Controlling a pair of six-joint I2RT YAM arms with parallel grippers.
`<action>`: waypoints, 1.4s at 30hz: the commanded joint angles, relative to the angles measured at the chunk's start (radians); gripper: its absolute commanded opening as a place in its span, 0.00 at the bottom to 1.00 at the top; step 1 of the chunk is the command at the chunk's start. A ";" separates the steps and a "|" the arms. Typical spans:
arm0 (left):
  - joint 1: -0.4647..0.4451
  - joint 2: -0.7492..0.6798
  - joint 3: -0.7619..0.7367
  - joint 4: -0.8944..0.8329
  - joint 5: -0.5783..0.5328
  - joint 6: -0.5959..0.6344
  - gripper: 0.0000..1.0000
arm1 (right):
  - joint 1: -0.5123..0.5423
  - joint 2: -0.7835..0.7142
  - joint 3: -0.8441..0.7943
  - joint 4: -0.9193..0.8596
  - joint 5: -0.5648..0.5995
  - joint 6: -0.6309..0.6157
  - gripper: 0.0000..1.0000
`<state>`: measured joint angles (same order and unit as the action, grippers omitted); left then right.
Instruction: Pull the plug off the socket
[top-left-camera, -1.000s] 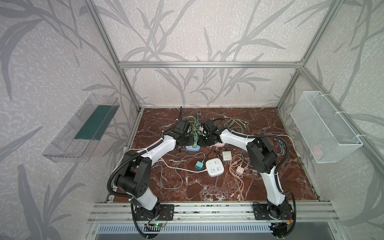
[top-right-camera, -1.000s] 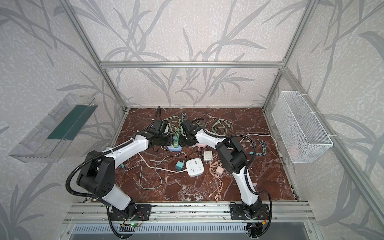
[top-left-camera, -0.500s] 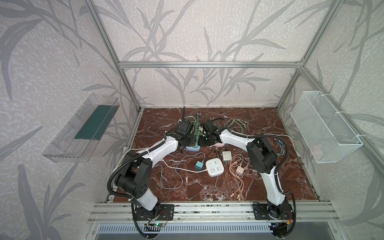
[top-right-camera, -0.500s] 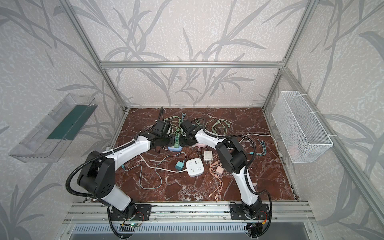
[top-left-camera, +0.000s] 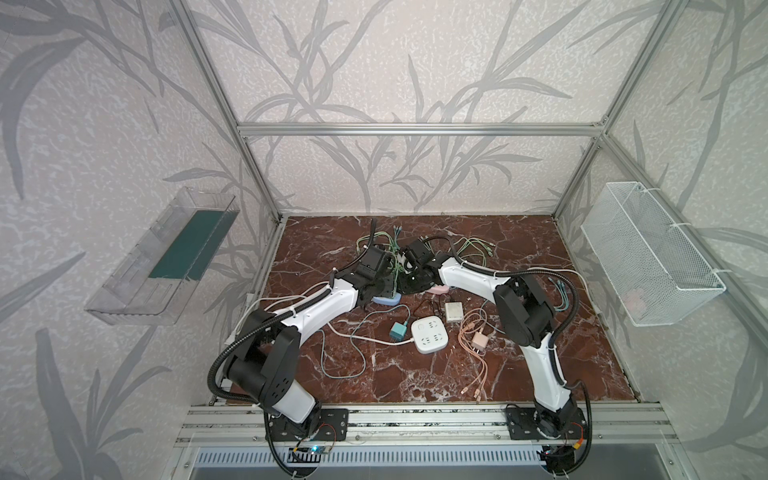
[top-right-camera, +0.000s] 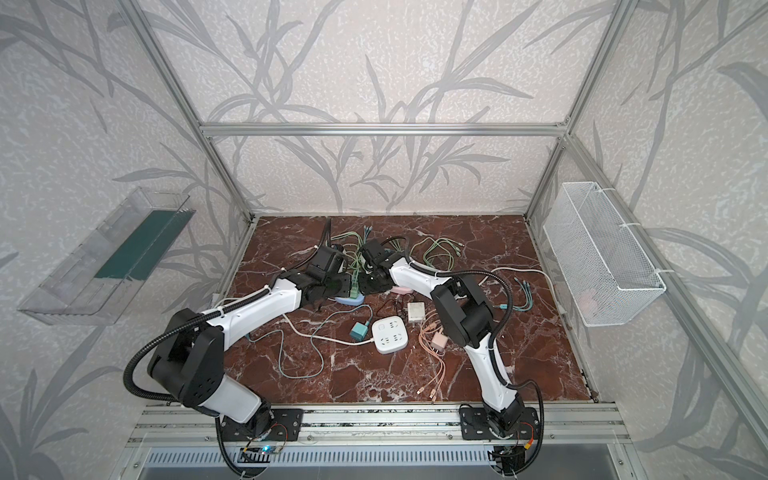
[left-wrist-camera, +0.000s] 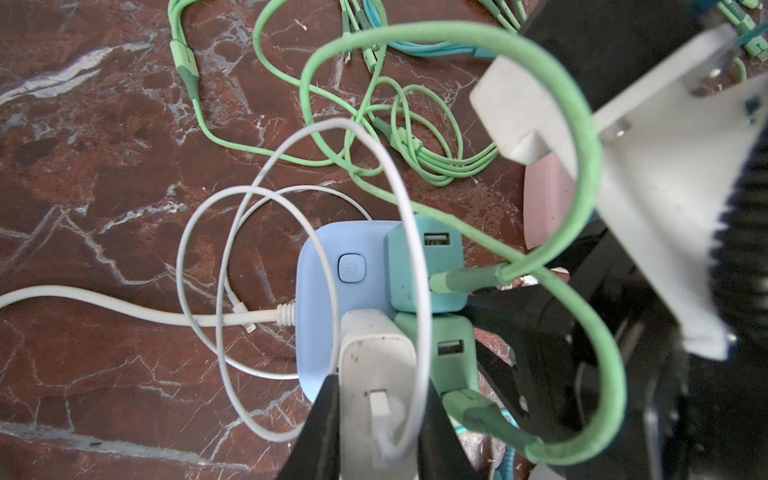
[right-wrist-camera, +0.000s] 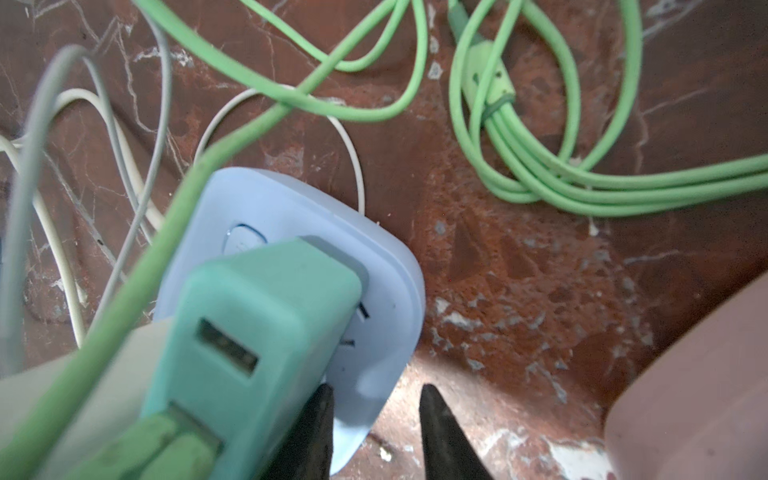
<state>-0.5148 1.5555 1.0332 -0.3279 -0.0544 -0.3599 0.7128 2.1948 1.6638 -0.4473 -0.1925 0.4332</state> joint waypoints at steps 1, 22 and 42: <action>-0.006 -0.060 0.022 0.081 0.053 -0.005 0.09 | 0.008 0.066 -0.023 -0.119 0.042 -0.025 0.36; -0.036 0.055 0.059 0.065 0.127 -0.062 0.08 | -0.013 -0.067 -0.124 0.084 -0.126 0.045 0.46; -0.073 -0.028 0.053 0.114 0.079 0.006 0.06 | -0.004 0.042 -0.055 -0.127 0.056 -0.009 0.40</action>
<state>-0.5621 1.5993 1.0817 -0.3500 -0.0574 -0.3599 0.6888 2.1612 1.6196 -0.4656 -0.2050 0.4568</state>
